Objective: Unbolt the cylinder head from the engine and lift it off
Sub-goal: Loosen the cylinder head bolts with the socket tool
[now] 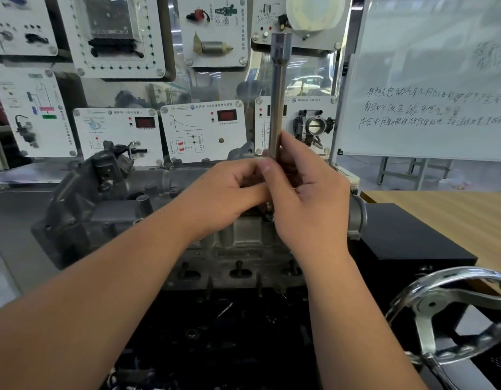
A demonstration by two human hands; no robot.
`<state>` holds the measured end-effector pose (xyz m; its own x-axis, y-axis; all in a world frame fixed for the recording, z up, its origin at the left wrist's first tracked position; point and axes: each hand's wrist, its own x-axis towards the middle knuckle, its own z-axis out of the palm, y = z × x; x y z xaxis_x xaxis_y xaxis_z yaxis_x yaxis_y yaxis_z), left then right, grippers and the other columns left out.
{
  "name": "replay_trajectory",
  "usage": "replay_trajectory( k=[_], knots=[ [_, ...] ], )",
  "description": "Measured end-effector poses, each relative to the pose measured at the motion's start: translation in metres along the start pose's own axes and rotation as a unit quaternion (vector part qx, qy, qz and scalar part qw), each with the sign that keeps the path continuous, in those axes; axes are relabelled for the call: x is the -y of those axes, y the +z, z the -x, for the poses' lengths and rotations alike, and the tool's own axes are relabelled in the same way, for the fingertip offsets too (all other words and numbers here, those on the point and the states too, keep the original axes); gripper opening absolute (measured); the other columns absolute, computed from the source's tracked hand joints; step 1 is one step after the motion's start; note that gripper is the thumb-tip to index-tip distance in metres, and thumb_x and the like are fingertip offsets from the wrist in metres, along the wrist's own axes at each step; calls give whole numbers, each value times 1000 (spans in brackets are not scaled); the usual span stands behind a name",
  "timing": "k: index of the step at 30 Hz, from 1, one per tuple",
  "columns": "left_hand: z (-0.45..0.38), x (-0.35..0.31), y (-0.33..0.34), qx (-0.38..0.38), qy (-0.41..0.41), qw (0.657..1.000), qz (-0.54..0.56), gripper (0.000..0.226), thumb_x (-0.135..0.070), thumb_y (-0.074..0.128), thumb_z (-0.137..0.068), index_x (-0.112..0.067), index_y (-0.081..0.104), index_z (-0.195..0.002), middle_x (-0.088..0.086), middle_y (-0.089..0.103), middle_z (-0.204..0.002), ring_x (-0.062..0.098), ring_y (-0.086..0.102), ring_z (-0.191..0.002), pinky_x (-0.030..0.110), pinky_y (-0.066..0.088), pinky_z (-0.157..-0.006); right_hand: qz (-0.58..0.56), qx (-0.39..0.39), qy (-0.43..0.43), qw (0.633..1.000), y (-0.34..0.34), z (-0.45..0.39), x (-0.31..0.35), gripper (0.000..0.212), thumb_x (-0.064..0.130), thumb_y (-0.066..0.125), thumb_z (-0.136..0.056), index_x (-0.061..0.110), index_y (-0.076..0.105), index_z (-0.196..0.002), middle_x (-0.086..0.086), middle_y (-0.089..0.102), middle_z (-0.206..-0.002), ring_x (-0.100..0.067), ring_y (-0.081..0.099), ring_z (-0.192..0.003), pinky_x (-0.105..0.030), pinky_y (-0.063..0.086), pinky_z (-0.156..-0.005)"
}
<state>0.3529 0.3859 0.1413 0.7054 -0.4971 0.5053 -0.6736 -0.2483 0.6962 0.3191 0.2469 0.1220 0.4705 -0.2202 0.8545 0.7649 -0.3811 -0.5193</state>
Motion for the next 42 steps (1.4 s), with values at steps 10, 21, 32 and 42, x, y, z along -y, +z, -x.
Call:
replay_trajectory(
  k=[10,21,32,42],
  knots=[
    [-1,-4,0,17,-1,1000,-26,17,-32,65,-95,-45,74,-101,-8,77,-102,11,72,-100,25,56,-91,-31,1,28,999,-3,-1,3,51,26,69,-91,21,58,-141,14,70,-113,-3,66,-104,-30,58,-89],
    [0,-4,-1,8,-44,999,-12,20,-27,63,-99,-13,75,-109,0,78,-103,17,73,-104,38,55,-99,-25,32,33,999,-8,-4,2,43,19,57,-99,18,57,-142,19,72,-102,4,67,-98,-20,55,-85],
    [1,-4,-2,23,-36,999,9,21,-35,63,-94,-24,76,-105,-5,78,-106,12,72,-105,29,55,-97,-24,35,27,999,-5,-1,5,48,22,60,-94,17,59,-141,8,73,-116,-3,67,-109,-32,56,-95],
    [-1,-4,1,24,-5,999,-29,16,-23,63,-100,-29,74,-111,-12,78,-106,4,72,-102,13,52,-86,-30,22,26,999,-6,-2,2,54,18,65,-93,22,53,-146,8,72,-120,-4,67,-110,-34,57,-95]
  ],
)
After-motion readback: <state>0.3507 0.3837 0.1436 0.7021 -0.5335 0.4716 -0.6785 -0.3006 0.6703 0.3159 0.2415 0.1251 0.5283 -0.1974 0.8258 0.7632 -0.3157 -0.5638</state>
